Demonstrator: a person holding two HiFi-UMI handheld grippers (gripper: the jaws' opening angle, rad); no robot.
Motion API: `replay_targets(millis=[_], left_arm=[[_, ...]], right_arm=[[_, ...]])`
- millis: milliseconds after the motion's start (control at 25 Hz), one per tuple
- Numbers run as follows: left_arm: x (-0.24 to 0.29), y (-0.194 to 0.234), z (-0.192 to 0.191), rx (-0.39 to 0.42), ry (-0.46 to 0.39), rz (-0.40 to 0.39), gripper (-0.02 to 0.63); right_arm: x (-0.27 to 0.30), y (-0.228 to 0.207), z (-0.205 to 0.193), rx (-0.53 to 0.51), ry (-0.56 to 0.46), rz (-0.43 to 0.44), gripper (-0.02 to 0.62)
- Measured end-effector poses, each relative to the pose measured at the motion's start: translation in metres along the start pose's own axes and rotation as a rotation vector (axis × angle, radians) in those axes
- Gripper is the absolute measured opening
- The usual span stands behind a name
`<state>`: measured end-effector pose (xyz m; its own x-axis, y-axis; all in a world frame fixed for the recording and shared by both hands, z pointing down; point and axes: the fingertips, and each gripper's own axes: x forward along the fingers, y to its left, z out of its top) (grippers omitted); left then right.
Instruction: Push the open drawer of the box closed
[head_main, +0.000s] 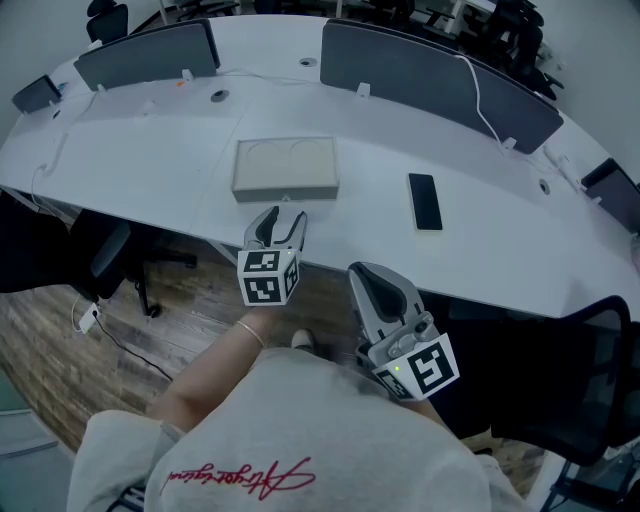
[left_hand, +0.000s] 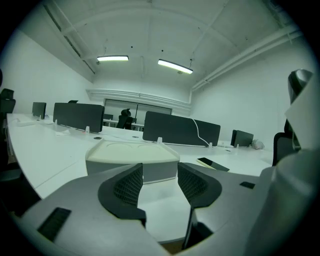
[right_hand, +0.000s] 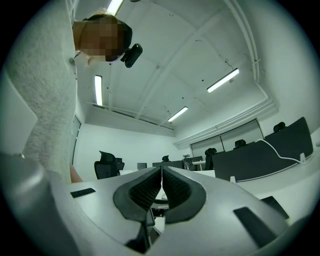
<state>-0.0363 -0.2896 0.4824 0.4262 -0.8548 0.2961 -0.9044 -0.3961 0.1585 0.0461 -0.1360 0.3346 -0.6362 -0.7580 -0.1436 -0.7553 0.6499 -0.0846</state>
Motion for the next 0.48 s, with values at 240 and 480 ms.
replay_targets(millis=[240,480], left_arm=[[-0.031,-0.027,0.008,0.054,-0.048,-0.046,0.233],[-0.071,-0.056,0.016,0.171,-0.097,-0.071,0.228]], right_arm=[[-0.022,0.012,0.005,0.000,-0.005,0.006,0.020],[-0.047,0.027,0.011,-0.006,-0.006,0.016,0.019]])
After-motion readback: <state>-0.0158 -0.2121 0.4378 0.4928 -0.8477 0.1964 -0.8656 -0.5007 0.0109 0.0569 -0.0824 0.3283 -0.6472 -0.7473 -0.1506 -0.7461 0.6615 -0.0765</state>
